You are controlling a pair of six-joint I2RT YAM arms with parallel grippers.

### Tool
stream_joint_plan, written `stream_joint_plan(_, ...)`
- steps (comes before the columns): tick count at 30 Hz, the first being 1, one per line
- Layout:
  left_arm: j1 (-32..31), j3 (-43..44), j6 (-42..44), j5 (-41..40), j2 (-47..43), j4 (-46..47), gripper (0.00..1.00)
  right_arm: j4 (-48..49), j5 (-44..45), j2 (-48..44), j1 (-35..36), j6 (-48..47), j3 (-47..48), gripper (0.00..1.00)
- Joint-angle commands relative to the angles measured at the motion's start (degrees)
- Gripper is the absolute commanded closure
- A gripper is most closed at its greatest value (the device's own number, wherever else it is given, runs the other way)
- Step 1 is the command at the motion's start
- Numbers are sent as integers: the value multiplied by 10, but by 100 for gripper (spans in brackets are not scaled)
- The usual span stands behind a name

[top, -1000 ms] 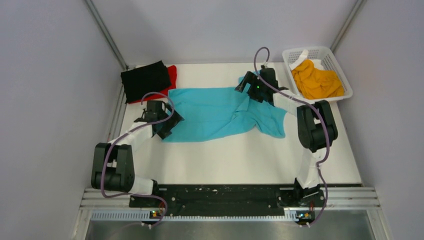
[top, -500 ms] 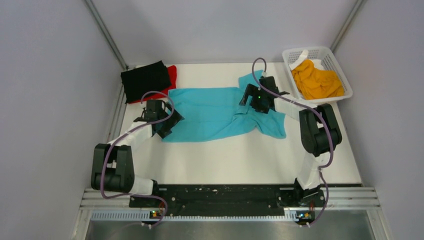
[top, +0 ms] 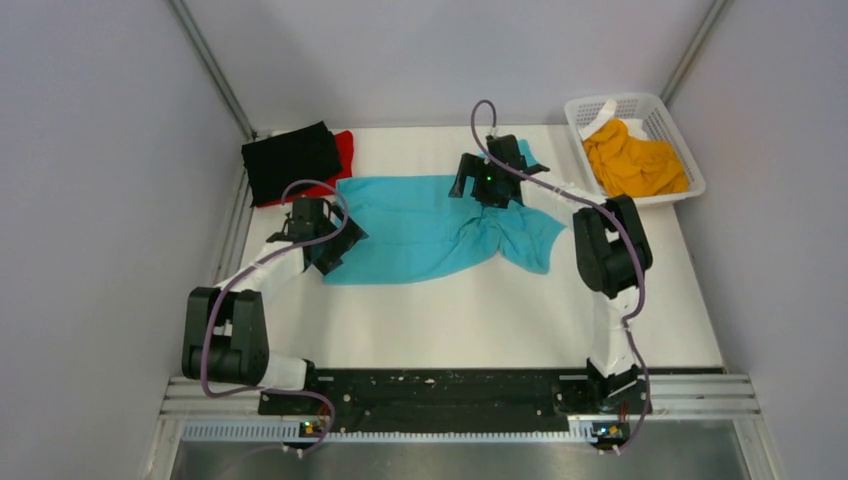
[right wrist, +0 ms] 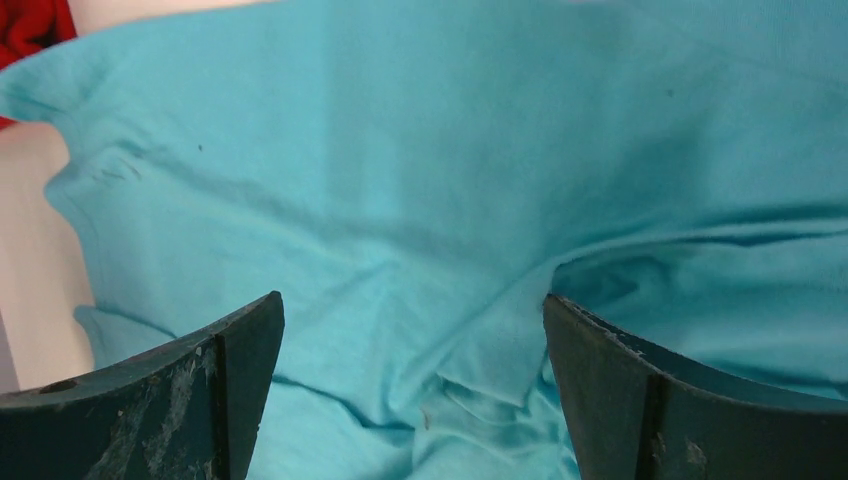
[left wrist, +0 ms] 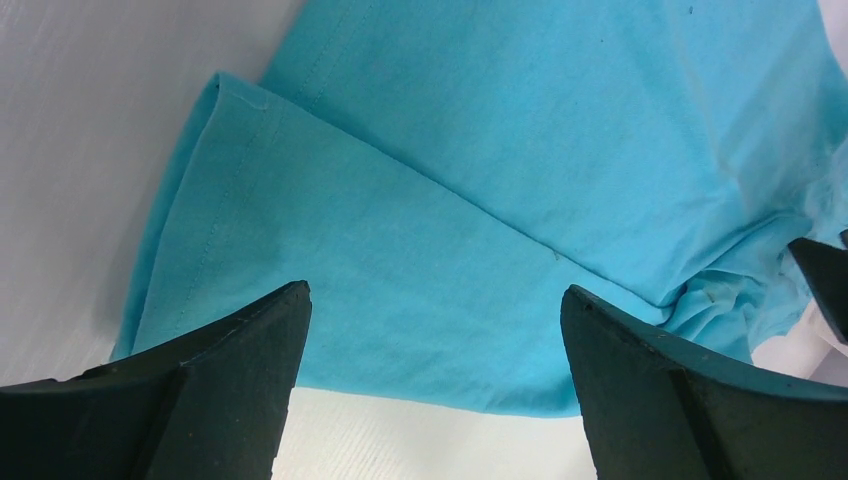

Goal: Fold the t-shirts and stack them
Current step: Fold the flattened tshirt in 1/3 of the way

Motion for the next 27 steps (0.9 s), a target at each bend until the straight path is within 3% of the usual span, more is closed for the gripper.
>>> stream_joint_plan(1,-2,26,11,-12,-1,-7,1,-26,36,4,8,-15,57,1)
stream_joint_plan(9,-2,22,11,0,0,16,1,-18,146,-136,8,-33,-138,1)
stream_joint_plan(14,-3,19,10,27,56,65,1,75,139,-215,-1,10,-305,1)
stream_joint_plan(18,-2,28,16,35,105,50,1,104,107,-239,-20,27,-378,1)
stream_joint_plan(22,-2,-14,12,34,96,52,1,92,109,-286,-35,32,-443,1)
stream_joint_plan(27,-3,-113,-19,18,19,57,2,37,110,-389,-38,24,-518,1)
